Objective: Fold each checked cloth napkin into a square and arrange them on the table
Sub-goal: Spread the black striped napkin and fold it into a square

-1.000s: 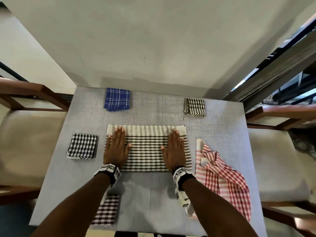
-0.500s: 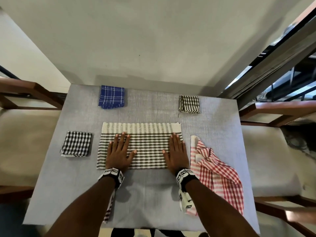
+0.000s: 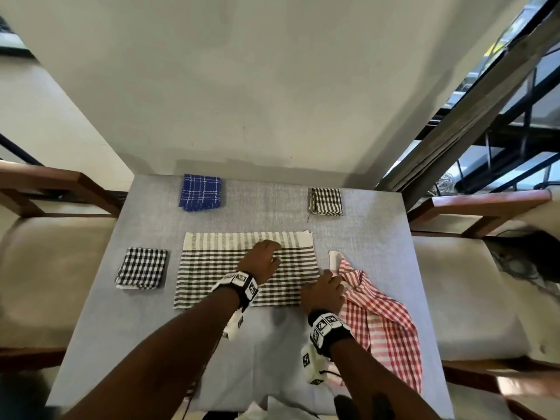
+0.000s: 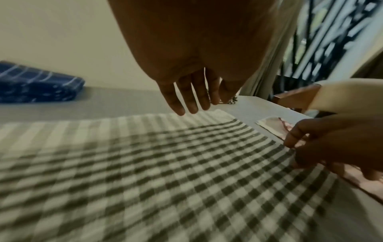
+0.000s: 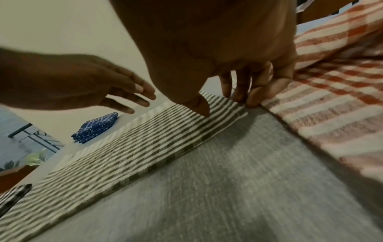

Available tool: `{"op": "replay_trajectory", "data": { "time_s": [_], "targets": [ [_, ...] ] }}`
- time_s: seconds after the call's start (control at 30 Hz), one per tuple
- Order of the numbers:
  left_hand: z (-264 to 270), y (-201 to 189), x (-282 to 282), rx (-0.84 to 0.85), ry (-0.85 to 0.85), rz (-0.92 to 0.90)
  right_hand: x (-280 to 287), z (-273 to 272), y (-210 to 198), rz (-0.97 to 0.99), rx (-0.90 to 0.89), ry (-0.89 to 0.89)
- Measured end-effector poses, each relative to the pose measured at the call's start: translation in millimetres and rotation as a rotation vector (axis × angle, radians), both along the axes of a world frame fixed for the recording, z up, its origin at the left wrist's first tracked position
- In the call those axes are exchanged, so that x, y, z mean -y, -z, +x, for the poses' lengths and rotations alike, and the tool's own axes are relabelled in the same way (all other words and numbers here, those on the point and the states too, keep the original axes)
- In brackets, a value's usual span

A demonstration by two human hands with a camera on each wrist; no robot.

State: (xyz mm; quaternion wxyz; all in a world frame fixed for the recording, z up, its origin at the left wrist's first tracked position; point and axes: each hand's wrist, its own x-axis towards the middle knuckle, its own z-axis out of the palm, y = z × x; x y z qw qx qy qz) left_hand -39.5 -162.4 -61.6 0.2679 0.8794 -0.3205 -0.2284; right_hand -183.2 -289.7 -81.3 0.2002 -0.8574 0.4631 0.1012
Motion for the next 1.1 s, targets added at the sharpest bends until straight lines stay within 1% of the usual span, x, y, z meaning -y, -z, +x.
{"op": "replay_trajectory", "data": {
  "time_s": [0.1, 0.17, 0.3, 0.37, 0.4, 0.47, 0.53, 0.7, 0.87, 0.97, 1.03, 1.1],
  "targets": [
    [19.4, -12.6, 33.5, 0.024, 0.195, 0.118, 3.4, -7.6, 2.7, 0.05, -0.063, 0.033],
    [31.3, -17.2, 58.4, 0.087, 0.334, 0.221, 6.0, -11.1, 3.9, 0.12, -0.037, 0.07],
    [42.8, -14.7, 104.1, 0.336, 0.63, 0.367, 12.0, -16.1, -1.0, 0.288, 0.039, 0.158],
    [46.9, -14.6, 113.6, 0.463, 0.763, 0.459, 12.8, -12.7, -1.8, 0.303, 0.042, 0.136],
    [45.8, -11.9, 121.6, 0.507, 0.837, 0.477, 16.2, -15.0, -0.2, 0.3, 0.023, 0.129],
    [48.7, -9.9, 121.1, 0.608, 0.932, 0.468, 18.1, -13.3, -4.0, 0.282, -0.016, 0.062],
    [48.7, -4.3, 124.5, 0.687, 0.959, 0.43, 26.4, -14.9, -5.6, 0.276, -0.04, 0.036],
    [44.5, 4.7, 131.2, 0.783, 0.934, 0.47, 34.1, -21.8, -6.4, 0.31, -0.002, 0.002],
    [47.2, 0.1, 141.6, 0.768, 0.975, 0.499, 35.6, -24.6, -12.9, 0.272, 0.062, 0.025],
    [51.4, -5.9, 147.0, 0.777, 1.035, 0.545, 38.3, -26.9, -13.9, 0.307, 0.069, 0.101],
    [53.1, -10.1, 151.0, 0.771, 1.058, 0.562, 41.1, -30.0, -15.5, 0.289, 0.072, 0.155],
    [54.3, -14.8, 155.3, 0.745, 1.058, 0.562, 43.8, -33.1, -17.5, 0.275, 0.086, 0.171]
  ]
}}
